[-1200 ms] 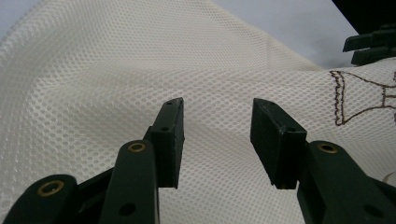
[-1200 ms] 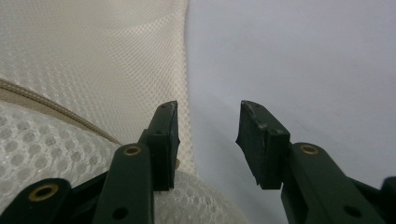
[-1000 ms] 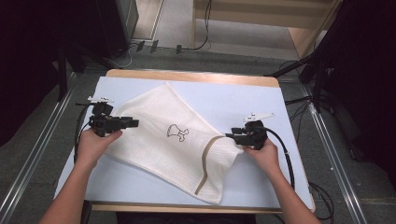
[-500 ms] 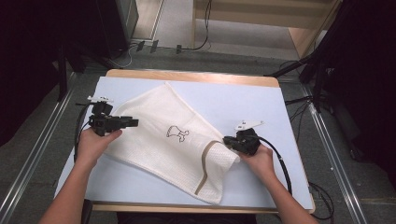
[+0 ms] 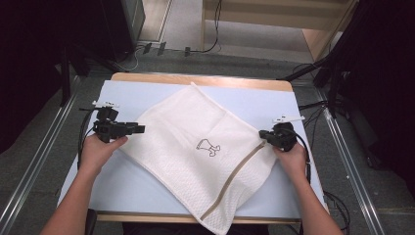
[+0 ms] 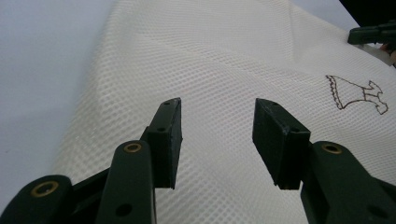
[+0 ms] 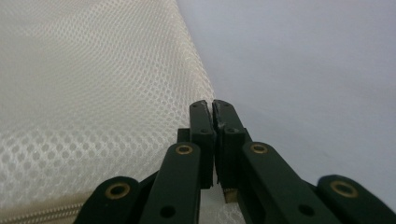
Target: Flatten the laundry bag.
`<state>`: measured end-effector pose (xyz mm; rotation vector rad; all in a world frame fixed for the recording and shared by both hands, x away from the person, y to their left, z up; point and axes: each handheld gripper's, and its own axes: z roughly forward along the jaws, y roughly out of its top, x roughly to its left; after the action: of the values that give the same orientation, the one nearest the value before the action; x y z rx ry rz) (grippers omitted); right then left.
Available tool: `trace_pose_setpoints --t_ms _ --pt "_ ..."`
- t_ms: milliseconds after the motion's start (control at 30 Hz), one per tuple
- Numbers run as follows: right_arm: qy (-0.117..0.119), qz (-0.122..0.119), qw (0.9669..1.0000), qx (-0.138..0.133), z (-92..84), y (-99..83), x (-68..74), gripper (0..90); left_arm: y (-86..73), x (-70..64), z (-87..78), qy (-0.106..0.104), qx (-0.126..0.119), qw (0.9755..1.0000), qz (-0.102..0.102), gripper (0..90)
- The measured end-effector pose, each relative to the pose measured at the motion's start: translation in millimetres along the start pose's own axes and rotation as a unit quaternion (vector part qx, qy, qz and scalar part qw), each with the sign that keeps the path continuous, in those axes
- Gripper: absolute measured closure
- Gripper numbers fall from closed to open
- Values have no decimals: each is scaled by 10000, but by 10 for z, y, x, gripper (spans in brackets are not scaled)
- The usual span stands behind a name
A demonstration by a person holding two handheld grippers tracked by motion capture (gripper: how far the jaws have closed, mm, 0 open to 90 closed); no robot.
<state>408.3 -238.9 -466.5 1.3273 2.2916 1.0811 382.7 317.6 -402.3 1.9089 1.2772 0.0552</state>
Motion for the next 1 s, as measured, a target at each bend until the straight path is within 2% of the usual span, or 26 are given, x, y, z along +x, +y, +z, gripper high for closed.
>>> trace_pose_setpoints --t_ms 100,200,233,267,400,533,567,733,800,867,933,967,1000 --pt "-133 129 9998 -29 -6 -24 -90 898 -17 42 -14 71 -27 10000 -54 528" --pt "-202 142 9997 42 10 -34 -116 895 -39 100 -28 108 -24 9999 -123 525" --pt "-250 126 9995 122 48 -48 -126 883 -66 155 -42 252 -12 9996 -156 522" --pt "-252 139 9995 136 51 -48 -122 874 -82 185 -53 305 -18 9994 -158 520" --pt "-256 178 9995 51 24 -38 -109 795 -156 298 -115 425 -92 9987 -251 500" --pt "-121 232 9993 -271 -40 13 -126 698 -224 346 -136 529 -89 9981 -289 489" --pt "-67 251 9993 -271 -40 23 -128 682 -241 352 -130 552 -99 9981 -272 485" --pt "46 287 9994 -160 36 42 -147 655 -321 462 -3 837 -16 9962 -228 410" --pt "43 262 9996 -114 67 42 -154 655 -334 500 69 962 23 9952 -200 407" --pt "70 288 9995 -51 90 40 -161 652 -337 503 111 988 11 9951 -103 410" --pt "110 285 9995 -19 108 34 -165 652 -337 499 140 856 -7 9962 -148 450" --pt "104 273 9996 6 116 30 -162 652 -336 488 146 897 3 9959 -120 456" --pt "136 271 9995 64 126 25 -161 652 -336 479 152 884 20 9960 -101 511"
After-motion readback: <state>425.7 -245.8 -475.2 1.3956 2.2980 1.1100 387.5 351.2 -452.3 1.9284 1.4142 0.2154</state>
